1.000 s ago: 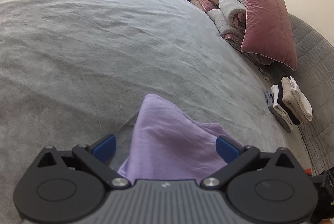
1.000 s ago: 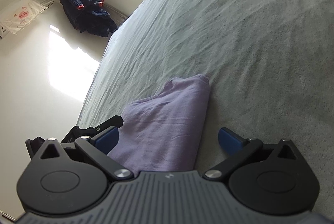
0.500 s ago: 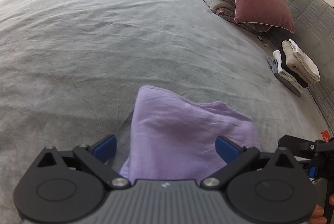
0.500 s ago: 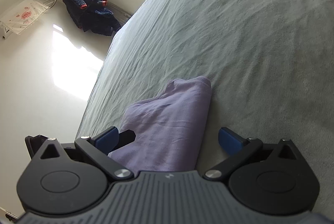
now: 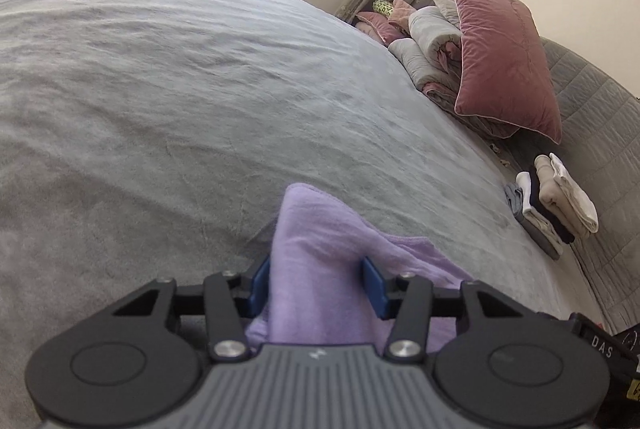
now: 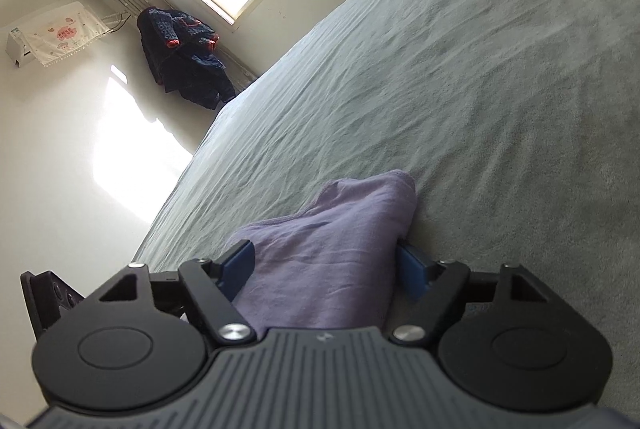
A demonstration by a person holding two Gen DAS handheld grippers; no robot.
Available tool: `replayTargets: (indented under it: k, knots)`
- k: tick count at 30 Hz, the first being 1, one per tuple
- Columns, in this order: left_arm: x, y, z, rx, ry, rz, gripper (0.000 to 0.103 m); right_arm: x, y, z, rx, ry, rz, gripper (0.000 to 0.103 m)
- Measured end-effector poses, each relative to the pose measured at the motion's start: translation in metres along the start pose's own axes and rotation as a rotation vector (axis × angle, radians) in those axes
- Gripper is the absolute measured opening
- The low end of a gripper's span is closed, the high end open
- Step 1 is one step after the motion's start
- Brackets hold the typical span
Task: Fold clothes
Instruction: 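Grasp the folded bundle with the left gripper while the right gripper grasps it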
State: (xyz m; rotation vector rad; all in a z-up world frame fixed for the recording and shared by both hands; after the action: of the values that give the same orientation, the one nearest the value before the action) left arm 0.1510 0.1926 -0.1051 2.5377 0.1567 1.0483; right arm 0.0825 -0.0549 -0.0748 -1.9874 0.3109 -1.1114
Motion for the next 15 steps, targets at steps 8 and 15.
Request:
replayTargets:
  k: [8,15]
  knots:
    - [0.004,0.011,-0.014,-0.064,0.05,-0.137,0.015,0.007,0.009,-0.01,0.062,-0.004,0.044,0.023]
    - [0.01,0.054,-0.017,-0.083,0.097,-0.124,0.014,0.033,-0.003,-0.032,0.085,0.047,-0.039,0.019]
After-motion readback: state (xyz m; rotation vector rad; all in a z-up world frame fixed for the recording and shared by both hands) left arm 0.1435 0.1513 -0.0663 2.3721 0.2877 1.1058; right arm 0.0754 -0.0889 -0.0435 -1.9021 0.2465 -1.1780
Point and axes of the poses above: each gripper's, at about its wrist camera, not at the fingertips, and z roughly the way its jaws point, y to its right, x to its top, the point moved 6 cm from there along z, roughly the way its jaws point, and after that the axes turned 11 degrees about x, right-handed, at the moved point
